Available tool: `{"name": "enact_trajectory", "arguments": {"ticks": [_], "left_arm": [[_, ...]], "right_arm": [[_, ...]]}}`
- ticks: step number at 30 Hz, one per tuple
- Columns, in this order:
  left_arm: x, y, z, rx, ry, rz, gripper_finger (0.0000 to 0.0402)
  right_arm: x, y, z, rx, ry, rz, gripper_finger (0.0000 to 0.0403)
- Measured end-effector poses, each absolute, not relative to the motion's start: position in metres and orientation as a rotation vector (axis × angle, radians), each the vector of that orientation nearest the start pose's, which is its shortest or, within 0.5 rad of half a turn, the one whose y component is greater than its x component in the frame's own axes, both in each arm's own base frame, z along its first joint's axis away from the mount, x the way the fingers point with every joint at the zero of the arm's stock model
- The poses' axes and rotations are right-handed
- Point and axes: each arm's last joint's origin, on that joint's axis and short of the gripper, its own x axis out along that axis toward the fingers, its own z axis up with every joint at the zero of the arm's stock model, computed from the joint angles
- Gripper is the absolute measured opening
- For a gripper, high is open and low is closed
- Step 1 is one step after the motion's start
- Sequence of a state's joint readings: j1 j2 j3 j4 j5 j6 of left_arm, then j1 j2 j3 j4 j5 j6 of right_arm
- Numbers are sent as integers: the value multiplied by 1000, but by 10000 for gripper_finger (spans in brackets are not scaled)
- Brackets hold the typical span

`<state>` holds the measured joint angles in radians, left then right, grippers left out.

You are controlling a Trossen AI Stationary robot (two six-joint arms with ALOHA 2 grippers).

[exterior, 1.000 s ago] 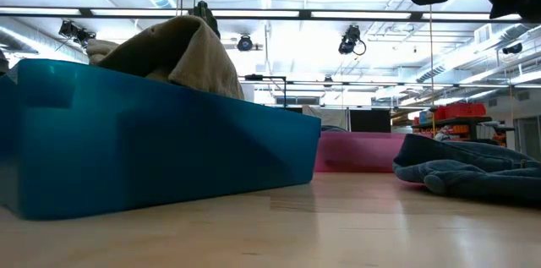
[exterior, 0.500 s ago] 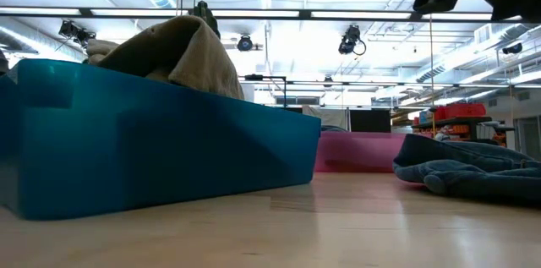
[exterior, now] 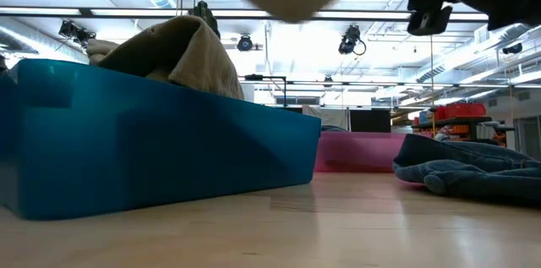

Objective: Pick & Place hat
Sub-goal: Put the brown cap into the blue bin

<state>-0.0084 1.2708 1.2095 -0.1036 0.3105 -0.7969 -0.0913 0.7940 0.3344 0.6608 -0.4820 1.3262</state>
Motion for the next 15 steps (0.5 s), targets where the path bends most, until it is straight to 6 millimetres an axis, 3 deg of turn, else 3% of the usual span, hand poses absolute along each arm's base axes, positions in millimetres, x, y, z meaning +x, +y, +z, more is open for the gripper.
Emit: {"name": "enact_trajectory", "arguments": {"ticks": [10,15], "left_arm": [[260,-43,397,-842,212,-73,21],[254,-54,399,-878,128,96,21]], "right_arm": [[172,-15,254,1246,88,419,265],[172,-19,251,1258,100,378,265]]}}
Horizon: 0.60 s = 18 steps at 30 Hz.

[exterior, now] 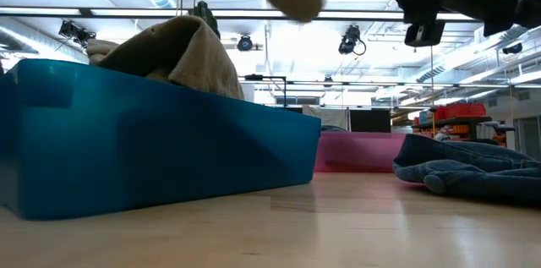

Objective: Pick & Place hat
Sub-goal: Put the brown cap into the blue bin

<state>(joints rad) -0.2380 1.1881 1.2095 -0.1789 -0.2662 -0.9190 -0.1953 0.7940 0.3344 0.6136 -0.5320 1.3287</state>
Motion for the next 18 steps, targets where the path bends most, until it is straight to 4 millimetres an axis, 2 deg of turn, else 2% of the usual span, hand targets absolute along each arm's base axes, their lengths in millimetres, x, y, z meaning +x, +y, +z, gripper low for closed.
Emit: {"name": "enact_trajectory", "arguments": {"ticks": [6,12,18], "left_arm": [[246,-64,398,-938,-33,390,21],[237,-76,399,-962,-211,601,21],[240,-98,395,-968,-427,805,21]], "right_arm": [[173,-21,248,1285,102,328,265],[173,-22,248,1295,83,302,265],[173,-22,248,1264,79,305,265]]}}
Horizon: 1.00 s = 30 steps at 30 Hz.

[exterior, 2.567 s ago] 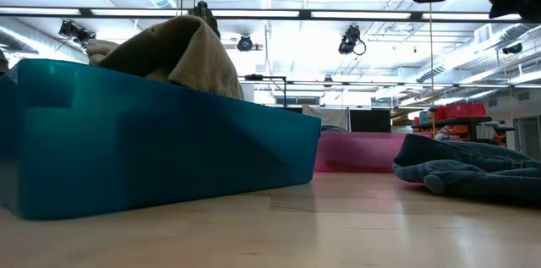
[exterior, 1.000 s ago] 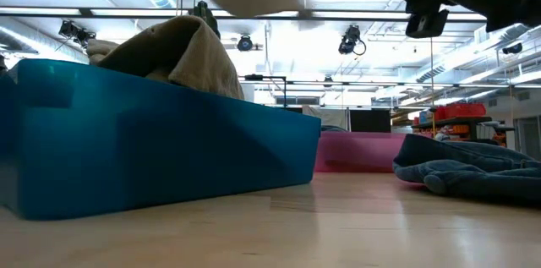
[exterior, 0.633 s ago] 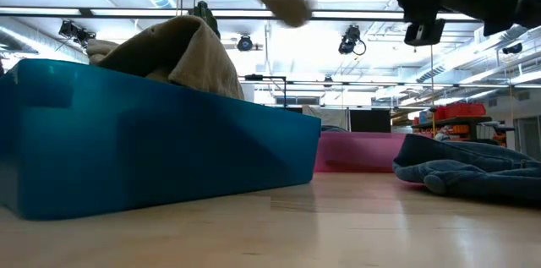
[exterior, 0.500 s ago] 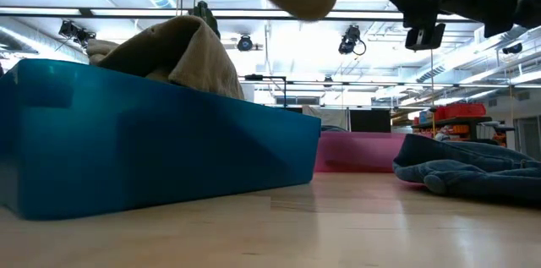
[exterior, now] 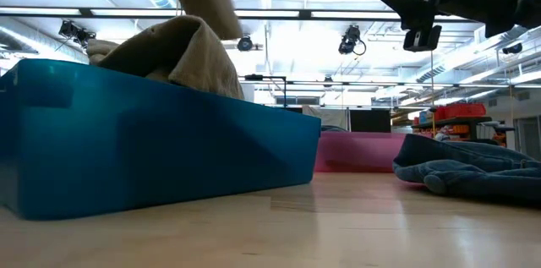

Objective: Pick & Place hat
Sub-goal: Put the brown cap into the blue bin

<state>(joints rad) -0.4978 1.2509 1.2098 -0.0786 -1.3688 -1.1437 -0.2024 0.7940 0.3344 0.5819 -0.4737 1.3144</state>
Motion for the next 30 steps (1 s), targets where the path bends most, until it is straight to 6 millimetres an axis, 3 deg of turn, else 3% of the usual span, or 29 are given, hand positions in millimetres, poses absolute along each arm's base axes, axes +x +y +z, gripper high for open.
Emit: {"name": "enact_trajectory", "arguments": {"ticks": [7,20,24,30], "left_arm": [[271,-117,375,-1014,-590,937,21],[333,-137,319,-1154,-708,937,21],[338,-148,307,-1153,-690,920,21],[331,-166,305,-1163,-656,877,21]], "right_arm": [[173,-22,249,1199,68,324,265],[173,-20,239,1077,185,337,265],[173,-19,237,1070,201,339,265],[173,-19,237,1070,202,339,265]]}}
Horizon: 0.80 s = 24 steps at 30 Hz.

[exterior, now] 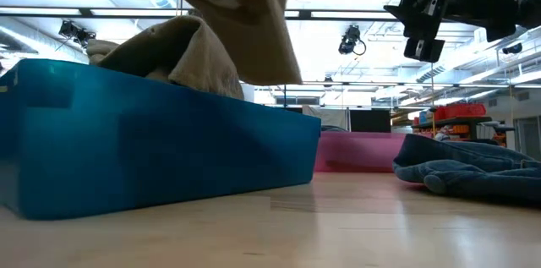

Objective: Pick & Place hat
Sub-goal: Put the brown cap into the blue bin

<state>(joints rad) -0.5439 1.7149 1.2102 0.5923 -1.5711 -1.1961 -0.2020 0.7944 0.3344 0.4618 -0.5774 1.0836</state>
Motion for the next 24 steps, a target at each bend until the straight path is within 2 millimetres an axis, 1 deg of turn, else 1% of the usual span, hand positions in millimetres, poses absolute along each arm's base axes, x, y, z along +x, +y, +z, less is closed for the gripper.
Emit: {"name": "enact_trajectory", "arguments": {"ticks": [6,10,17,24], "left_arm": [[320,-186,305,-1172,-615,828,21],[315,-194,304,-1114,-568,822,21],[312,-199,304,-1004,-501,831,21],[309,-204,297,-936,-458,830,21]], "right_arm": [[173,-20,237,1086,188,314,265],[173,-21,237,1105,180,294,265],[173,-21,237,1155,178,276,265],[174,-21,238,1202,166,270,265]]}}
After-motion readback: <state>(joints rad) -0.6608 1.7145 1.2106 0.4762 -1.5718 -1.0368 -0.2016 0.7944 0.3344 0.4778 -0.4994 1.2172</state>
